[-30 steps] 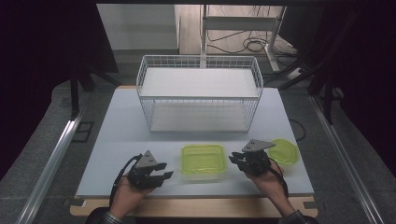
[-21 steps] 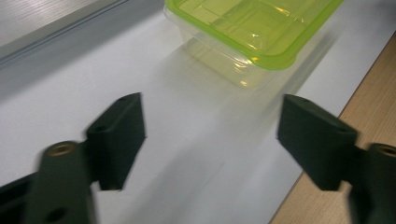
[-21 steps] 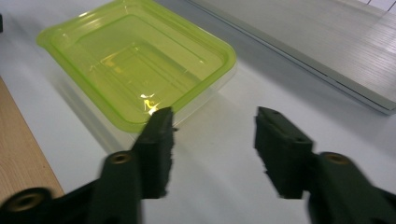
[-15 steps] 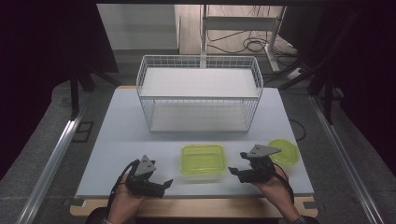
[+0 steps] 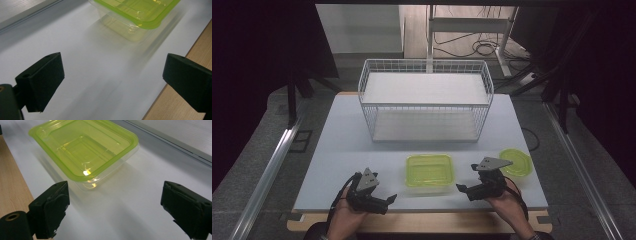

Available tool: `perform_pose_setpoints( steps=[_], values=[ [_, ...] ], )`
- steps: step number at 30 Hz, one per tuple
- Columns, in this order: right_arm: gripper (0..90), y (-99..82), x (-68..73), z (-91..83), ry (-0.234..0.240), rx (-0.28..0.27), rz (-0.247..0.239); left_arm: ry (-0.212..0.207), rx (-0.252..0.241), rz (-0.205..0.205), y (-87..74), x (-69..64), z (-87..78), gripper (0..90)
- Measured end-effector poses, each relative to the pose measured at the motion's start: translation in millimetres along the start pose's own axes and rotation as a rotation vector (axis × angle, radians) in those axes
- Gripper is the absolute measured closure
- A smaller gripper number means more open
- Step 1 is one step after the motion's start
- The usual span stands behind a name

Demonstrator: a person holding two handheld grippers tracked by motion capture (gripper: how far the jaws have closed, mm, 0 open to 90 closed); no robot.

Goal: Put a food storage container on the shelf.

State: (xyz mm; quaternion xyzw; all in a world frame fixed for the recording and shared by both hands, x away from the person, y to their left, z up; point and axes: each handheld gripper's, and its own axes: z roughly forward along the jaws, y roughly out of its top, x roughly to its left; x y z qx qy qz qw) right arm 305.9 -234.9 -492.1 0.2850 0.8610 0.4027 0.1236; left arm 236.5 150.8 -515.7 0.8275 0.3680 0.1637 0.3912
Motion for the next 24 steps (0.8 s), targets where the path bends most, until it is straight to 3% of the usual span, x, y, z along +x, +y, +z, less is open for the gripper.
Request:
perform_pose_setpoints(
  steps=[8,11,14,18,24],
  values=[
    [4.6,4.2,0.3,3.2,0.011,0.016,0.05,0.008,-0.002,0.004,0.0,-0.2,0.5,3.7],
    [13.6,9.6,-0.1,4.5,0.007,0.042,0.09,0.012,-0.001,0.002,-0.2,0.3,0.8,3.8],
    [26.2,17.6,-3.5,4.4,0.049,0.04,0.136,0.015,0.001,0.006,-0.1,0.1,1.2,4.0],
    [36.3,27.4,-7.9,10.0,0.083,0.045,0.199,0.023,0.003,0.024,0.3,-0.6,1.2,4.3],
    [43.1,32.7,-16.2,24.5,0.082,0.081,0.251,0.028,0.007,0.038,0.4,-1.7,1.6,4.5]
  ],
)
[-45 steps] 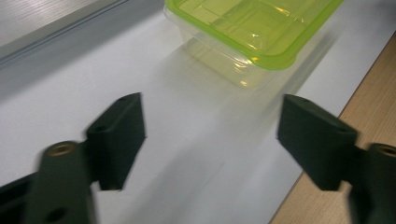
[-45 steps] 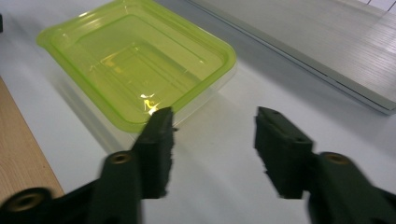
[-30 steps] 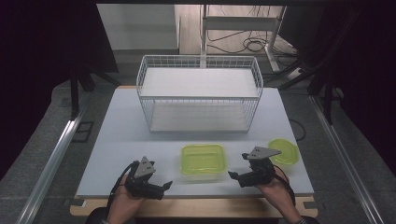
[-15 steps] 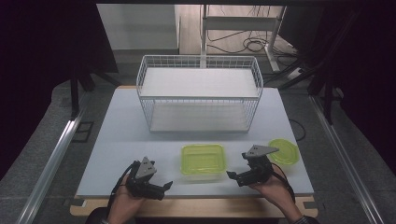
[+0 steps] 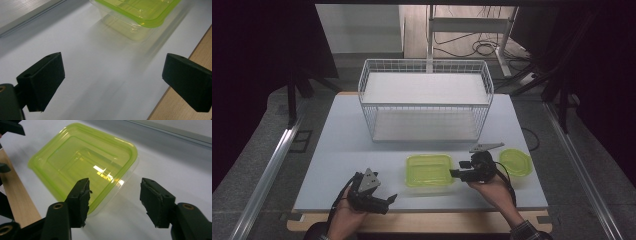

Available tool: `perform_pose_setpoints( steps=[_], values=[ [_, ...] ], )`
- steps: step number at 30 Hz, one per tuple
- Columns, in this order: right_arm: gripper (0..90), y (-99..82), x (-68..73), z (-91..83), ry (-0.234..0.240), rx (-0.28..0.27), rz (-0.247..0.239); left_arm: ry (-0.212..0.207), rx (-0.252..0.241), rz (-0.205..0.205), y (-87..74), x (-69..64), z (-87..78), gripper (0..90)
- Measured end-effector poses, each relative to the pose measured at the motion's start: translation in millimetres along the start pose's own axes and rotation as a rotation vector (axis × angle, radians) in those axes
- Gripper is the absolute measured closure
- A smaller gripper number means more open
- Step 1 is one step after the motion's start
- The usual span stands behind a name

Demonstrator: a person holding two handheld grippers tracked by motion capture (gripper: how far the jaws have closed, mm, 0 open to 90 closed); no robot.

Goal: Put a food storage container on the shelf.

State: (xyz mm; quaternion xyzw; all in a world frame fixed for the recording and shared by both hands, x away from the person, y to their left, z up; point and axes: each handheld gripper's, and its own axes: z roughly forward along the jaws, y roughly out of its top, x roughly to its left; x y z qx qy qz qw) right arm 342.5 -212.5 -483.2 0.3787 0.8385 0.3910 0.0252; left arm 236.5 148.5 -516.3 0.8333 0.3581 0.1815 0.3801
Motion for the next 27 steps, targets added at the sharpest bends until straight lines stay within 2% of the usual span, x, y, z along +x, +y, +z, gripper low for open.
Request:
perform_pose_setpoints(
  steps=[9,14,17,20,27],
  values=[
    [54.1,8.0,-11.0,16.9,0.049,0.056,0.105,0.004,0.004,0.016,0.2,-1.4,0.1,4.6],
    [61.8,9.0,-16.9,21.7,0.108,0.074,0.167,0.006,0.007,0.025,0.3,-2.5,0.6,4.7],
    [64.0,10.2,-18.9,22.4,0.122,0.083,0.198,0.009,0.011,0.036,0.5,-3.2,0.8,4.7],
    [69.5,10.5,-21.6,23.7,0.164,0.091,0.247,0.011,0.009,0.04,0.6,-3.8,0.9,4.8],
    [79.5,13.8,-21.5,23.3,0.257,0.087,0.282,0.017,0.011,0.046,0.5,-4.0,0.7,4.8]
  ],
)
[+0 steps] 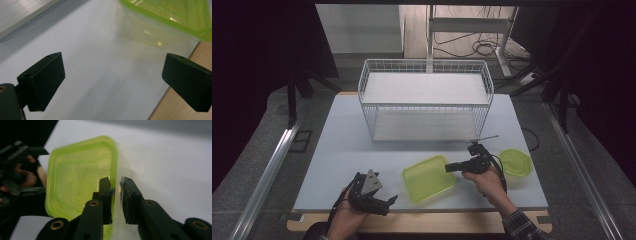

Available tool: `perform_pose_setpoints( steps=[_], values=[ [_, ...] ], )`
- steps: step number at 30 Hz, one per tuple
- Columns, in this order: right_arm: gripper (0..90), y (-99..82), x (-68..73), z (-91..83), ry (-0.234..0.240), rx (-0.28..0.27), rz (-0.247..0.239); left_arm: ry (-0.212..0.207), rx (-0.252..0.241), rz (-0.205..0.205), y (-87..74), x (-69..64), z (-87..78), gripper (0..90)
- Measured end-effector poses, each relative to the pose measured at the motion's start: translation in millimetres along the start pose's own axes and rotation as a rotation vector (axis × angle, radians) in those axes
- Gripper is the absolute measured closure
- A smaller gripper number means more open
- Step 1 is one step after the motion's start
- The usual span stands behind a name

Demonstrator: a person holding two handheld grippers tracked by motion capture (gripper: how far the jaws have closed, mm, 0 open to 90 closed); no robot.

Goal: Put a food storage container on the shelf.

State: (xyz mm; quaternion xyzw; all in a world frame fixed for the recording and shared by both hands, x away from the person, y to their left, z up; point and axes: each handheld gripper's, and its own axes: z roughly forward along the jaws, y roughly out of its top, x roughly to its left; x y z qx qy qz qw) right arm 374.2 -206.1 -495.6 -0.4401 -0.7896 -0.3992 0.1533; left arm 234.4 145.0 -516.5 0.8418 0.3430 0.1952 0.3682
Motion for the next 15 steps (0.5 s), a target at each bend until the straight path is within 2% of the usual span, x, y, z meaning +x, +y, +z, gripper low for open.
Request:
perform_pose_setpoints(
  steps=[1,3,9,15],
  values=[
    [79.8,0.0,0.4,-0.4,0.001,-0.001,0.003,0.001,0.0,0.001,0.0,0.0,-0.2,4.8],
    [80.3,-0.2,-0.3,-1.8,0.04,-0.012,0.027,0.003,-0.003,0.001,0.1,0.0,-0.4,4.8],
    [80.4,0.0,3.9,-8.8,0.021,-0.043,0.007,0.006,-0.011,-0.002,0.1,0.6,-1.6,4.7],
    [80.4,2.4,7.0,-15.6,0.023,-0.076,-0.003,0.011,-0.011,-0.008,-0.5,2.0,-2.1,4.5]
  ],
)
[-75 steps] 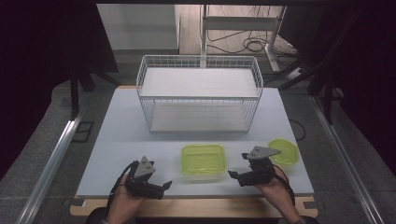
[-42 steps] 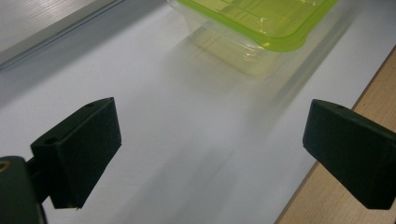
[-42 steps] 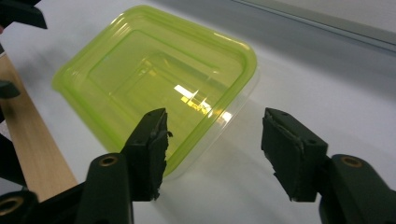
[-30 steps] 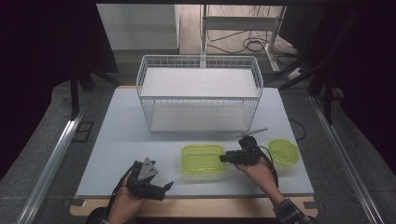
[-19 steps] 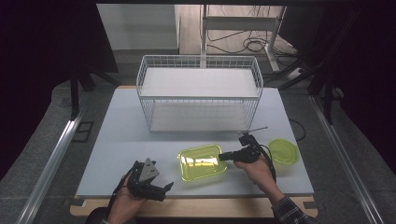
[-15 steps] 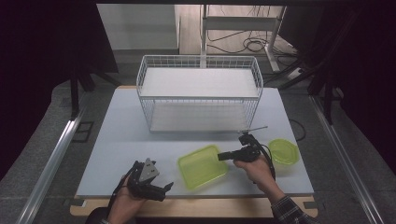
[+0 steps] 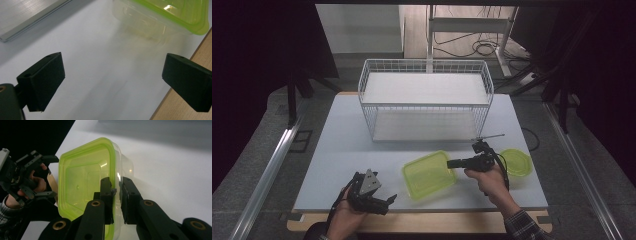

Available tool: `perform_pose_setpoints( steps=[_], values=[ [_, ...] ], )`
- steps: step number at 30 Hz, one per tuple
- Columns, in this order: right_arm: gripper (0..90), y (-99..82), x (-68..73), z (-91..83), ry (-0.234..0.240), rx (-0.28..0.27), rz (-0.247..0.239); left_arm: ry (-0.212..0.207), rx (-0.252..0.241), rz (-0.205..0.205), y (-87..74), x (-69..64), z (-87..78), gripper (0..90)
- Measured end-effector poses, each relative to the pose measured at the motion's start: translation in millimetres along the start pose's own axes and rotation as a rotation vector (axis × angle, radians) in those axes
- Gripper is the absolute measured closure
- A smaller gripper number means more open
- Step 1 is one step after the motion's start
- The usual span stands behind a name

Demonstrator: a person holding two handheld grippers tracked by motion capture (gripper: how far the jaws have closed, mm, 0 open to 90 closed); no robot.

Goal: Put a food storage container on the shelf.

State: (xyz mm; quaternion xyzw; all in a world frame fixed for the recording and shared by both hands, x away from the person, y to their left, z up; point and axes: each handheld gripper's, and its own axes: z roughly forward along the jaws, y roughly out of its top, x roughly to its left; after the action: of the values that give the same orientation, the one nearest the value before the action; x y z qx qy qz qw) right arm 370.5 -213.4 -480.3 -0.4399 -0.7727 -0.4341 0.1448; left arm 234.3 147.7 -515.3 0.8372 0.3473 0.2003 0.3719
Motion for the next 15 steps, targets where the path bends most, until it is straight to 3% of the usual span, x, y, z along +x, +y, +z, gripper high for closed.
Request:
perform_pose_setpoints(
  steps=[15],
  values=[
    [80.5,14.0,8.2,-19.0,0.047,-0.082,0.012,0.006,0.004,-0.005,-0.7,1.2,-0.2,4.3]
  ],
)
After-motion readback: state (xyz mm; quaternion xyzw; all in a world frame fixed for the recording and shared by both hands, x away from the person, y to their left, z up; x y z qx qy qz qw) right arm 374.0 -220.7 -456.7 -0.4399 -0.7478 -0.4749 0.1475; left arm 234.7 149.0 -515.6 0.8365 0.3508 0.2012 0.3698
